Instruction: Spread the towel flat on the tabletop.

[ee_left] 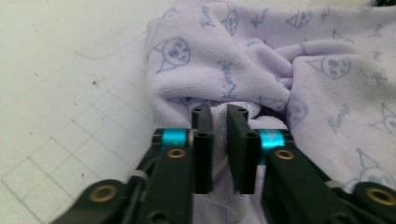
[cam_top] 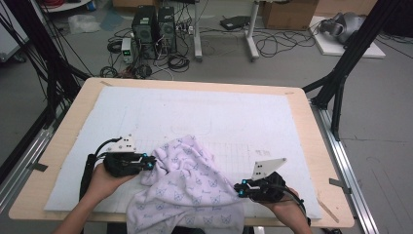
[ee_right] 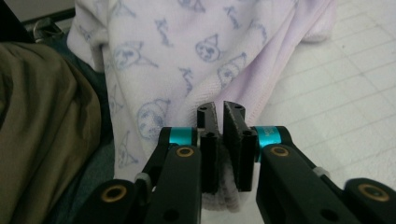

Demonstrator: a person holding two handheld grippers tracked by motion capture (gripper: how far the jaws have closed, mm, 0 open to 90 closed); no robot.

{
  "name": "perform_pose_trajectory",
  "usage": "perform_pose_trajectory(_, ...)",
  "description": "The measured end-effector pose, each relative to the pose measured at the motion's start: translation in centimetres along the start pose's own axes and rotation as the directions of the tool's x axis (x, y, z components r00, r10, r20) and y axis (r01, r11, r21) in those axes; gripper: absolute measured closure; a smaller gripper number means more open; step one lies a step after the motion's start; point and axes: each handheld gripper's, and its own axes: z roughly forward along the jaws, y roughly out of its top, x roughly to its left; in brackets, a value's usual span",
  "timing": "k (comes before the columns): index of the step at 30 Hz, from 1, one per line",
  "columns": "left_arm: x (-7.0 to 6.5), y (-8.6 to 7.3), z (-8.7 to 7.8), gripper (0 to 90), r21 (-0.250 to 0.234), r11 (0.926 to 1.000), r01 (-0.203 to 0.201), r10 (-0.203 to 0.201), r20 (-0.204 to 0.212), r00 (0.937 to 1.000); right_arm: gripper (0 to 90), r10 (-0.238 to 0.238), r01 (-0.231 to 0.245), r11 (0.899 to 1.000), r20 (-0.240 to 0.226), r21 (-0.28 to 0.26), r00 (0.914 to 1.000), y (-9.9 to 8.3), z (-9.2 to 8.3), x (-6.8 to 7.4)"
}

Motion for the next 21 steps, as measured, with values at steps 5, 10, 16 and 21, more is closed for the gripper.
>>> perform_pose_trajectory(5,0.4,-0.8,0.3,54.3,0.022,0.9984,0.052,-0.052,-0.02,0.9985,73.6,0.02,-0.019,0.996,0.009,-0.087,0.9998,1.3,0.1,-1.2)
perform_pose_trajectory(10,-0.1,-1.3,1.6,53.6,0.078,0.9961,0.04,-0.039,-0.021,0.999,58.1,0.002,-0.002,0.996,-0.006,-0.091,1.0,4.5,3.8,-3.4)
perform_pose_trajectory(16,-0.1,-2.0,3.2,79.2,0.127,0.9919,-0.002,0.001,0.011,0.9999,65.4,-0.019,0.019,1.0,-0.033,0.02,0.9993,5.6,8.3,-4.3)
perform_pose_trajectory(21,0.5,-1.0,3.3,84.8,0.111,0.9938,-0.007,0.009,-0.014,0.9999,85.6,-0.061,0.064,0.996,-0.048,0.062,0.997,5.6,8.6,-4.0)
